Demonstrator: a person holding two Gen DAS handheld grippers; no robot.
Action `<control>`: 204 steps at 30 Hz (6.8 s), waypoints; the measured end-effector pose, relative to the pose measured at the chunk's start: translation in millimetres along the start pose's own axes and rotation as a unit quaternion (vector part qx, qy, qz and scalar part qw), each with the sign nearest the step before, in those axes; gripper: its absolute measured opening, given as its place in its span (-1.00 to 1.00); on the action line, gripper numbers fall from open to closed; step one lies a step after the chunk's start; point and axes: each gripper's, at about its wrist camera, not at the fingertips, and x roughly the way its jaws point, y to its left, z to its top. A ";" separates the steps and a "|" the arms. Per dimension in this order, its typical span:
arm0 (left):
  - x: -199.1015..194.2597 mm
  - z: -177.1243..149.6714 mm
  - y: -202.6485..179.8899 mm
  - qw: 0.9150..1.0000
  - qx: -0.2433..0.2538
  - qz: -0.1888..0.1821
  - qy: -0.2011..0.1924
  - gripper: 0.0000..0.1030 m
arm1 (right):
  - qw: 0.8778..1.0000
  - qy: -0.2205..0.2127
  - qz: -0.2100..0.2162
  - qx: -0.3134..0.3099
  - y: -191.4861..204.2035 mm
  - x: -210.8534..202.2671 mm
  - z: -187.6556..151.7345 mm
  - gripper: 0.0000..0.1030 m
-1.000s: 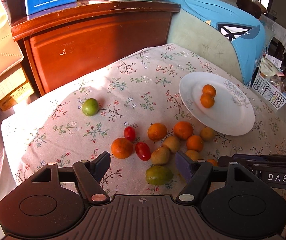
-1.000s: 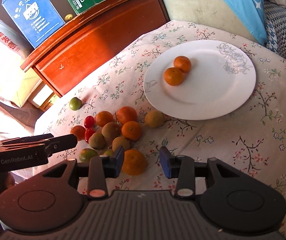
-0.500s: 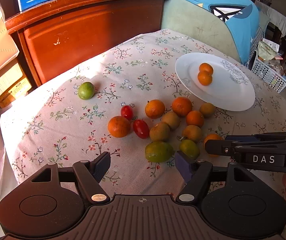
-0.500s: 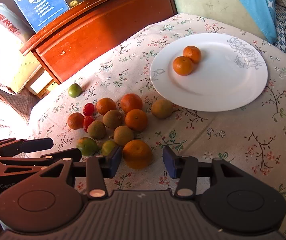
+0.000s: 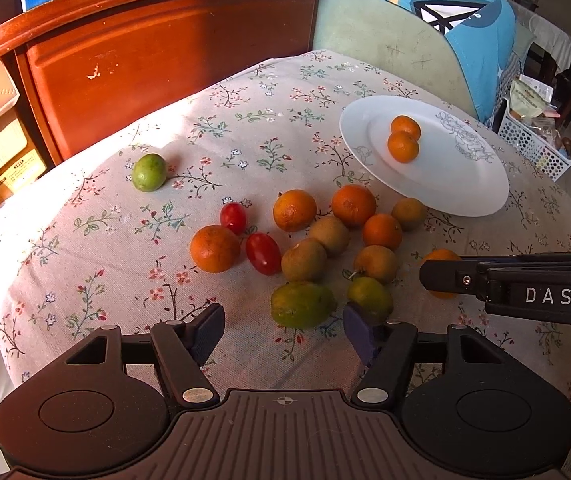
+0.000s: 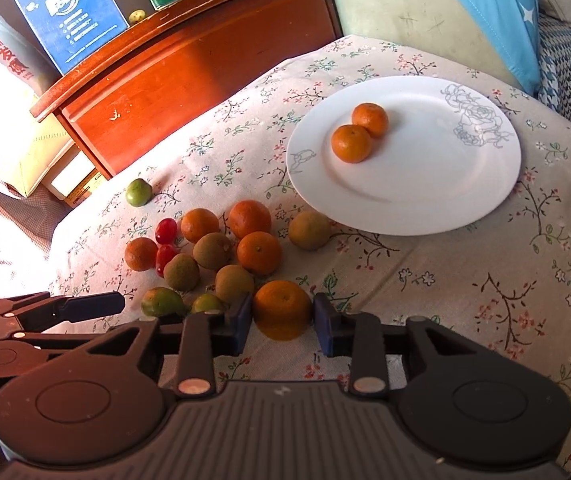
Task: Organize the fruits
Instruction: 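Lift the orange with the right tool while the left tool grasps a yellow-green fruit, then lower both held fruits onto the white plate and open both tools, then withdraw both open tools from the plate toward the fruit pile, then grasp the large green citrus with the left tool while the right tool grasps a small green fruit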
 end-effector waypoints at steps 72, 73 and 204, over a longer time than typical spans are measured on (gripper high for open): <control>43.0 103.0 -99.5 0.990 0.060 -0.096 -0.080 -0.37 | 0.995 -0.081 -0.015 0.064 -90.1 -21.9 114.2 -0.36; 46.5 104.2 -101.9 0.990 0.061 -0.097 -0.079 -0.37 | 0.995 -0.078 -0.016 0.065 -91.3 -19.2 115.1 -0.36; -6.1 94.6 38.7 0.995 0.013 0.013 -0.100 -0.48 | 0.999 0.026 0.021 -0.041 48.3 22.5 -6.3 -0.15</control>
